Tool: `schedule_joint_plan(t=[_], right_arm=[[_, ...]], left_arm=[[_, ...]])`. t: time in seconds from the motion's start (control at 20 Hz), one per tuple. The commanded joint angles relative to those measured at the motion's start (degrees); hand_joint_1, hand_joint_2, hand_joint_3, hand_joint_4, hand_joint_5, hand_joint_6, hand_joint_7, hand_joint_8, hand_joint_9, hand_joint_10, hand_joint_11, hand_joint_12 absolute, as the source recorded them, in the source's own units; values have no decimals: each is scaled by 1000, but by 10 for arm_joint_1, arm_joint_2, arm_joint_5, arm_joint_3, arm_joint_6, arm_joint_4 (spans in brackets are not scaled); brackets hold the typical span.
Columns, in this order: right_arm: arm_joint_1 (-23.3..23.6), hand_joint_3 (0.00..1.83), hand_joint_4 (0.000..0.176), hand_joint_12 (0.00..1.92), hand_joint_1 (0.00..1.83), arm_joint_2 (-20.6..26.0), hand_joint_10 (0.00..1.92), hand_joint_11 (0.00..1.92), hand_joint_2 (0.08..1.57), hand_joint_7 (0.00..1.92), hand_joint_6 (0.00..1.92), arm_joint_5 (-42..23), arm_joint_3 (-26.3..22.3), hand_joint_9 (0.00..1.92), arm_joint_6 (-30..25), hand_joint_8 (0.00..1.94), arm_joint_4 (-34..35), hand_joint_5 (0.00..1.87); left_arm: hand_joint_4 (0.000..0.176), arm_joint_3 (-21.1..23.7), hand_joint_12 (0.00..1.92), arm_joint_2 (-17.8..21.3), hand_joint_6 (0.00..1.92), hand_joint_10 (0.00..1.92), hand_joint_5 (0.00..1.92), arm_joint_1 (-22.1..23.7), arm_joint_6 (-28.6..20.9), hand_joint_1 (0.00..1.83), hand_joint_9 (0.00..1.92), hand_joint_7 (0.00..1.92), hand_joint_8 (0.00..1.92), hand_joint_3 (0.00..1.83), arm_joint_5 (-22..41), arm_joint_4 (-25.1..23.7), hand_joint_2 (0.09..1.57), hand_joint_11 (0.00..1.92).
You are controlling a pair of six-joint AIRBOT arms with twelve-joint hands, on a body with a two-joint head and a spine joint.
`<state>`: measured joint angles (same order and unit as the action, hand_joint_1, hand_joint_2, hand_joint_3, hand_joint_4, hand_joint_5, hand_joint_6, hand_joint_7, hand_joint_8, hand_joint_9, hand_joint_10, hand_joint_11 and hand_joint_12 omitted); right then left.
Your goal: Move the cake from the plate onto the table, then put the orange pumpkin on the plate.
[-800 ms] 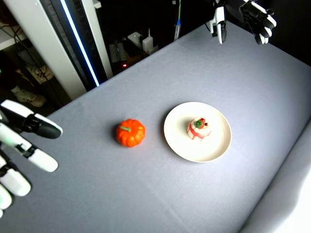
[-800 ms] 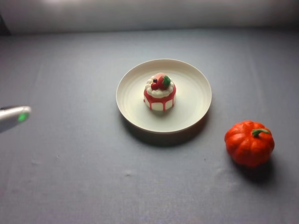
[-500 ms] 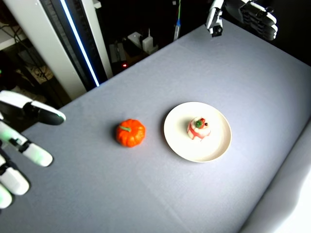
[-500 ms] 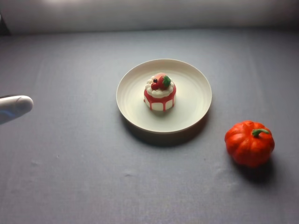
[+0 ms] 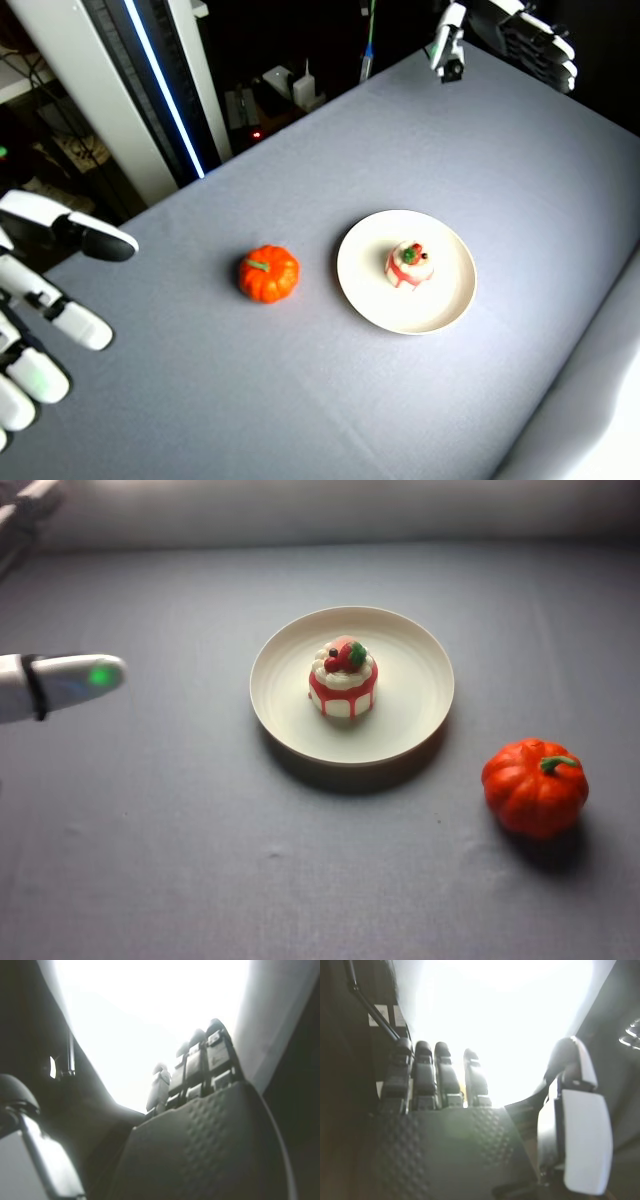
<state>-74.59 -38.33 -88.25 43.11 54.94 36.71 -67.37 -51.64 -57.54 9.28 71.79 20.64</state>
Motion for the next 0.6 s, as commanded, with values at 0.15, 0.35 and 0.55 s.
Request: schedule_joint_plan(t=[0.15,0.35,0.55], right_arm=[[0,3,130,0,339,2,0,0,1075,0,0,-72,6,0,-9,0,3,0],[-4,9,122,0,362,2,0,0,1093,0,0,-71,9,0,-17,0,2,0],[-5,7,128,0,380,2,0,0,1100,0,0,-62,12,0,-20,0,-3,0]], left_arm=[[169,-51,18,-40,0,0,0,77,-3,669,0,0,0,4,-35,-48,710,38],[176,-108,21,-77,0,10,0,186,-3,611,25,0,0,16,-155,-147,860,46],[148,-181,1312,-118,0,46,0,266,-3,696,257,73,5,2,-257,-318,895,0]])
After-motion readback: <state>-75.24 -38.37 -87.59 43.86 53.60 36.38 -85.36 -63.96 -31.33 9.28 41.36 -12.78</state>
